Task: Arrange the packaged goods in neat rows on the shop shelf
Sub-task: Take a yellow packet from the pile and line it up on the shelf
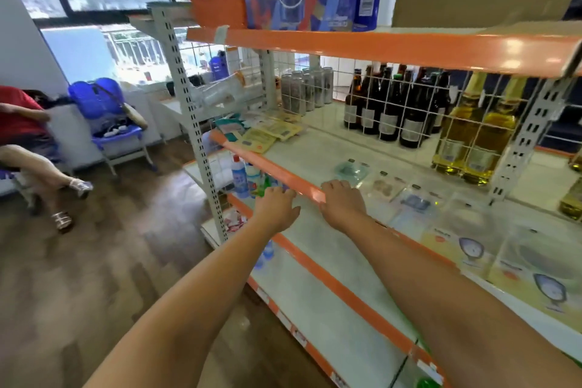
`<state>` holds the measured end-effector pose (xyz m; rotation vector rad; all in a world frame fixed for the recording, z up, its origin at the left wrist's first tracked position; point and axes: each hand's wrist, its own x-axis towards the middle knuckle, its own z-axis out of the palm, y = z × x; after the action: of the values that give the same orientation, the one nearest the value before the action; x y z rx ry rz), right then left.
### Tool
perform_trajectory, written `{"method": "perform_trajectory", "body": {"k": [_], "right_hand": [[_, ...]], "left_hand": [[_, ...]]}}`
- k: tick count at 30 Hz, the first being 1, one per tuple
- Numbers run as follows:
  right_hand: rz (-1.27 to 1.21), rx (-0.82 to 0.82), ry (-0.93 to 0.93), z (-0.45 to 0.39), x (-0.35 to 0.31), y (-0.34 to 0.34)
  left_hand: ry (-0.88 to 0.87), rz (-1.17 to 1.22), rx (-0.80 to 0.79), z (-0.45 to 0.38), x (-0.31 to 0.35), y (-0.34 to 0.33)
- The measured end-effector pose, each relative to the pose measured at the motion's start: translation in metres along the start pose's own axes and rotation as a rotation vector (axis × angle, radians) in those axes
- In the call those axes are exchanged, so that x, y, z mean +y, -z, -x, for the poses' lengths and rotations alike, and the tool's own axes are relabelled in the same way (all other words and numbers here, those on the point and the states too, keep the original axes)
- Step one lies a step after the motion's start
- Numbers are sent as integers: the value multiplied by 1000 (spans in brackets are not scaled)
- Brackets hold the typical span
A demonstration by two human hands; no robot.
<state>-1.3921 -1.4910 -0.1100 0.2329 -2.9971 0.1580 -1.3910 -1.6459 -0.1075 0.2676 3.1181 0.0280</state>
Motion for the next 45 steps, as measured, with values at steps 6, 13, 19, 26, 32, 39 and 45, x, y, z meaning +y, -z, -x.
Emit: {"method": "perform_trajectory", "body": {"k": [6,13,19,26,32,39,45], "right_hand": [[6,-69,81,-39,-40,-20],[55,-71,131,-114,-57,-34],[49,-39,179,-189,-67,-34],[93,-85,232,-247,-103,-54],[109,-92,206,-292,-130,-77],[43,-27,33,-341,-147,-77],[52,-35,-110,-357,-144,-86]], "left_hand": [[43,-1,15,-15,-46,-7],[151,71,-57,-68,-89,-14],[197,86,-2,-127,-123,-5],[208,94,23,-166,-159,-12],[139,63,-7,-194,-200,-18],[1,1,34,-260,-256,-7],[-118,8,-7,-303,-275,-12]]}}
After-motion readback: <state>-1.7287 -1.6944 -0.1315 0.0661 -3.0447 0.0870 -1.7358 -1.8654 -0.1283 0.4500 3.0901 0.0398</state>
